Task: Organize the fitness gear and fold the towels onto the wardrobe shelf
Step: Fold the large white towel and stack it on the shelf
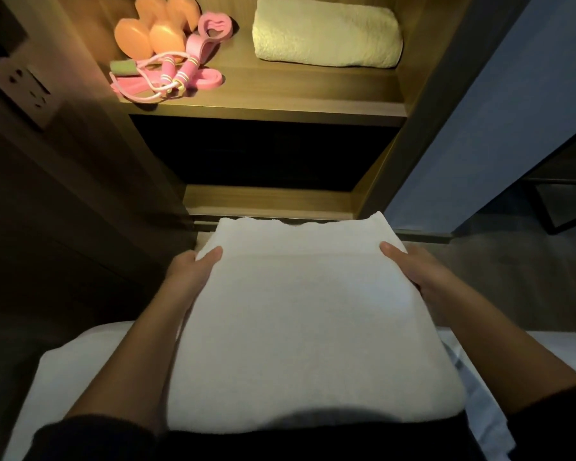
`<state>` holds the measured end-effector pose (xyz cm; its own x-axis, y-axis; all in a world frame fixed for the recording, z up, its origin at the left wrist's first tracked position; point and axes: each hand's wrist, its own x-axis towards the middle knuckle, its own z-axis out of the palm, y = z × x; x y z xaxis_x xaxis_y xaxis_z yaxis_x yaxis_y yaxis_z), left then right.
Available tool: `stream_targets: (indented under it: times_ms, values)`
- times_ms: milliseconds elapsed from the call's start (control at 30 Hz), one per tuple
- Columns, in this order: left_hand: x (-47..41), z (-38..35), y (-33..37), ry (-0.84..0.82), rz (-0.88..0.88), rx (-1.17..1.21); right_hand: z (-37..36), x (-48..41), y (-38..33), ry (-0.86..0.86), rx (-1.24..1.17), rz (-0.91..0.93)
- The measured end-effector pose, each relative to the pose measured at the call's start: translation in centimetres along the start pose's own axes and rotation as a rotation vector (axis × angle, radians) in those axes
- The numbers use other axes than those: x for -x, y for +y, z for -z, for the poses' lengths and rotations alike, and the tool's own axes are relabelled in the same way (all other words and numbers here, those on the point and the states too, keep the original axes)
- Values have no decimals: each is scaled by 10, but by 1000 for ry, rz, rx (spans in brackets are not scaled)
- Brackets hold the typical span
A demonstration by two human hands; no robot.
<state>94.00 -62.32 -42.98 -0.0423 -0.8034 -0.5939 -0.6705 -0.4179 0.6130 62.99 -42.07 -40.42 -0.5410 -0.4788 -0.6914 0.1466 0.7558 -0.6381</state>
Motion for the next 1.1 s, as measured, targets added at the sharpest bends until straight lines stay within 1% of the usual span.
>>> stream_targets:
  times_ms: [67,133,167,233,300,367,400,433,500,533,567,633,667,700,733,767,800,867,900,933,967,1033,1100]
  values:
    - [-1,1,-8,-51,48,5,2,-3,-1,-32,75,-26]
    - [-6,0,-7,-128,117,0,1,-9,-2,-122,58,-129]
    - [-8,0,-3,-179,150,13,1,-14,-1,-180,-11,-191]
    - [-15,2,7,-274,181,72,2,-22,-5,-257,-202,-256]
    - [-23,0,21,-363,200,155,-2,-32,-12,-265,-336,-271]
    - [-28,-9,32,-384,238,177,-13,-37,-21,-240,-340,-287]
    - [-28,-14,36,-315,232,160,-19,-39,-24,-202,-317,-280]
    - [-32,-20,38,-182,190,135,-23,-42,-25,-130,-281,-238]
    - [-37,-24,40,96,4,114,-27,-50,-25,106,-132,-56]
    - [-38,-23,38,171,-99,136,-27,-52,-25,211,-49,47]
    - [-38,-23,35,219,-185,156,-27,-52,-25,266,-4,120]
    - [-35,-26,28,245,-244,186,-28,-54,-21,256,5,148]
    - [-36,-28,25,223,-232,187,-27,-55,-18,210,-16,119]
    - [-38,-29,24,182,-181,171,-25,-56,-19,135,-59,62]
    - [-40,-26,27,123,-94,150,-21,-57,-22,42,-125,-12]
    - [-43,-22,32,36,25,159,-16,-60,-25,-48,-209,-88]
    - [-45,-17,37,-92,135,205,-12,-63,-28,-113,-284,-145]
    - [-48,-7,43,-339,233,313,-7,-68,-33,-179,-367,-206]
    - [-48,-5,46,-387,239,323,-8,-70,-34,-194,-381,-234]
    - [-48,-6,49,-383,239,299,-10,-70,-34,-197,-373,-261]
    - [-49,-8,51,-309,222,255,-12,-70,-35,-176,-344,-270]
    - [-55,-15,51,-90,118,248,-14,-74,-35,-80,-279,-230]
    - [-57,-20,50,17,7,302,-16,-77,-35,25,-268,-159]
